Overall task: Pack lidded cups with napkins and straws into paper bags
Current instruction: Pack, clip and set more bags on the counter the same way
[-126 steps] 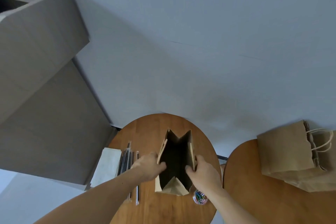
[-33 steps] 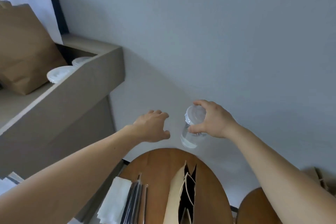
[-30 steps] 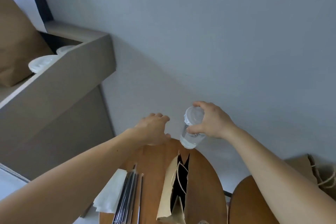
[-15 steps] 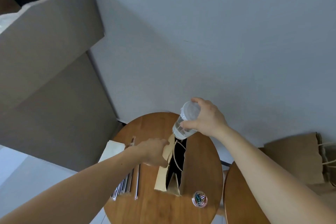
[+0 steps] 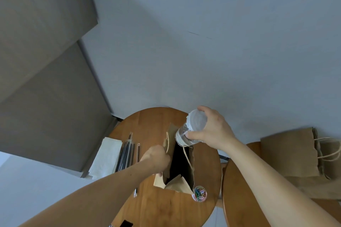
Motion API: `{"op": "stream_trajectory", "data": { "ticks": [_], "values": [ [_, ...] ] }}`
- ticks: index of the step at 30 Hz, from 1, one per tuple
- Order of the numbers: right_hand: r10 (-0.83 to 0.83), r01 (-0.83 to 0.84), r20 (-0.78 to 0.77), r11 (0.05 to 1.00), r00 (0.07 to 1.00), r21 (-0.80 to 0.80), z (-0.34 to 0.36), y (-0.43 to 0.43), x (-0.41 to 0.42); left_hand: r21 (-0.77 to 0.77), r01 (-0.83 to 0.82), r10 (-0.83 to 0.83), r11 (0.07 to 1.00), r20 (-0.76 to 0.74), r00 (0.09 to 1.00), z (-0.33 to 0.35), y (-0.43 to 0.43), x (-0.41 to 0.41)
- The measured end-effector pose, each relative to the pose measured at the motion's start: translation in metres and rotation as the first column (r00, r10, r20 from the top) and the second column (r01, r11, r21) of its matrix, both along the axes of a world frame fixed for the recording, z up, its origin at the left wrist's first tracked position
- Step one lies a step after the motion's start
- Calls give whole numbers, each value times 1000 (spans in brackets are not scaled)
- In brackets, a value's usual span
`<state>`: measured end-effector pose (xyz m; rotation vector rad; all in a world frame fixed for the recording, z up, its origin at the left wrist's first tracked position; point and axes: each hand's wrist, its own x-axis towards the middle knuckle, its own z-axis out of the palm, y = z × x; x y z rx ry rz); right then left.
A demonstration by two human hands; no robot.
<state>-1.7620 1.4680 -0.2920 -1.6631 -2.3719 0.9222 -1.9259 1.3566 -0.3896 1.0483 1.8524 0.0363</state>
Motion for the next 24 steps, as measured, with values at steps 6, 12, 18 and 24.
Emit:
{"op": "stream_trajectory", "data": {
  "ticks": [6,12,18,24],
  "values": [
    [257,-275,205,959,944,66,3,-7,7,67,-62,64,996,-23,998,-12,-2,-7],
    [566,-666,487,745,665,43,-22,-24,-18,127,-101,96,987,47,994,-14,-5,5],
    [487,-514,523,851,699,-106,-85,-43,-22,125,-192,182,973,88,979,-15,-13,-8],
    [443,-399,547,894,710,-206,-152,-50,-34,148,-188,181,971,56,982,-24,-25,-14]
  ]
}}
